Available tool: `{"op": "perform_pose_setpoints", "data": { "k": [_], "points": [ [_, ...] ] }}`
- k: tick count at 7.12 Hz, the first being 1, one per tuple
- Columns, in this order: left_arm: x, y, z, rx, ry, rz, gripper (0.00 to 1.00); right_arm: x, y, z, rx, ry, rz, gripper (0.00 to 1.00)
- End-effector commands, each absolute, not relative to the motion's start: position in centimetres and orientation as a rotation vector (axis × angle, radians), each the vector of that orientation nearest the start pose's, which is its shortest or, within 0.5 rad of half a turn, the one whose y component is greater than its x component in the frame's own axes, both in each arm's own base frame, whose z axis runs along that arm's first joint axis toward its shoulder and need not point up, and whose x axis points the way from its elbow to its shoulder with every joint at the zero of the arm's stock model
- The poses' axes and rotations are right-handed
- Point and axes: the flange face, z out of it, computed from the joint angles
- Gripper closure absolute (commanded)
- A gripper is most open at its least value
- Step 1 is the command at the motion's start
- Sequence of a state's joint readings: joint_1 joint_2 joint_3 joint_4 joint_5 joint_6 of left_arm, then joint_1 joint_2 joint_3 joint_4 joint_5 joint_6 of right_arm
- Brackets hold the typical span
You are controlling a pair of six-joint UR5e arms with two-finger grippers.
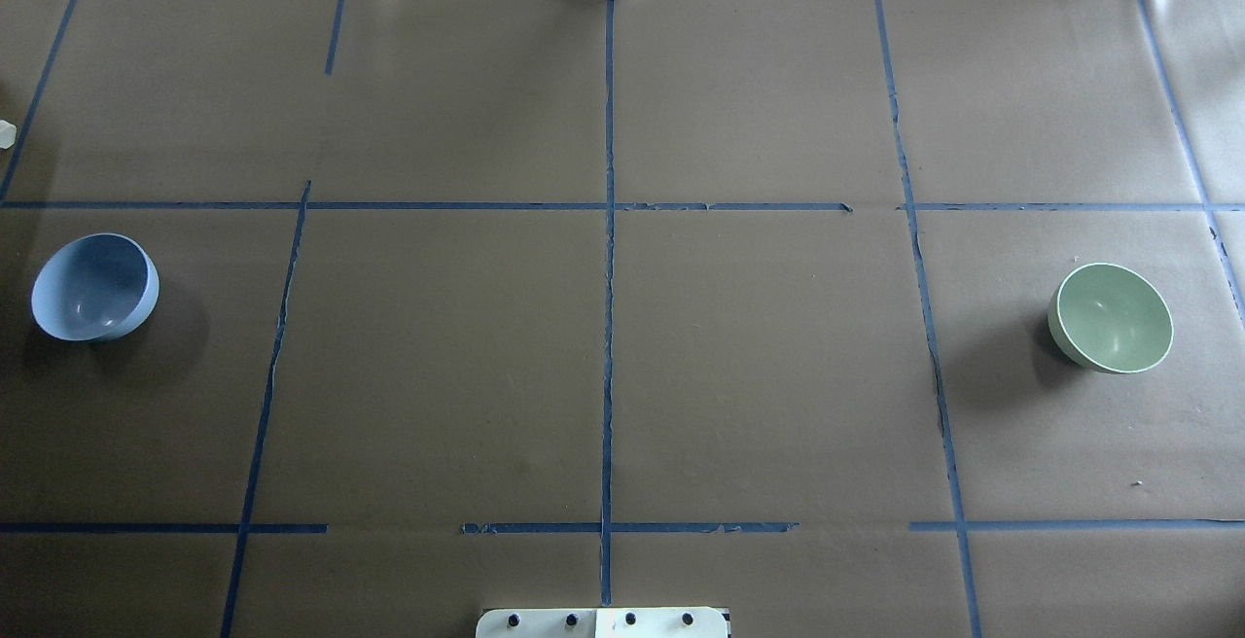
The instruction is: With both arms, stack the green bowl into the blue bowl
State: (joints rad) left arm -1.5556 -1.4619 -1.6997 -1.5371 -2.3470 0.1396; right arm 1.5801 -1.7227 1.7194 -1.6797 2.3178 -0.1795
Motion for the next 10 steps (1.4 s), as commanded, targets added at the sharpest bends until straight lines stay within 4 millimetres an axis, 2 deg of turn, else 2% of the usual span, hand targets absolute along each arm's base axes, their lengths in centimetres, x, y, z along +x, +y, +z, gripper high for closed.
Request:
{"op": "perform_pose_setpoints", "data": {
  "k": [1, 3, 4, 6, 7, 8, 9, 10],
  "points": [
    [-5.7, -44.6, 64.9, 0.035, 0.778, 0.142, 0.00, 6.9, -41.8, 66.8, -0.037, -0.753, -0.122, 0.00],
    [-5.5, -44.8, 64.5, 0.043, 0.774, 0.146, 0.00, 6.8, -41.9, 66.7, -0.037, -0.753, -0.124, 0.00],
    [-5.5, -45.5, 63.4, 0.064, 0.778, 0.151, 0.00, 6.8, -41.9, 66.7, -0.037, -0.753, -0.124, 0.00],
    [-5.4, -49.1, 60.7, 0.156, 0.776, 0.189, 0.00, 6.7, -42.0, 66.6, -0.034, -0.755, -0.125, 0.00],
    [-5.4, -49.5, 59.6, 0.181, 0.779, 0.201, 0.00, 6.8, -42.0, 66.6, -0.034, -0.753, -0.125, 0.00],
    [-5.3, -49.8, 59.3, 0.197, 0.778, 0.213, 0.00, 6.8, -42.0, 66.6, -0.034, -0.753, -0.125, 0.00],
    [-3.6, -49.7, 59.0, 0.182, 0.795, 0.173, 0.00, 6.7, -42.0, 66.5, -0.032, -0.754, -0.125, 0.00],
    [-1.4, -48.6, 59.5, 0.166, 0.812, 0.102, 0.00, 6.7, -42.0, 66.5, -0.033, -0.754, -0.127, 0.00]
  ]
}}
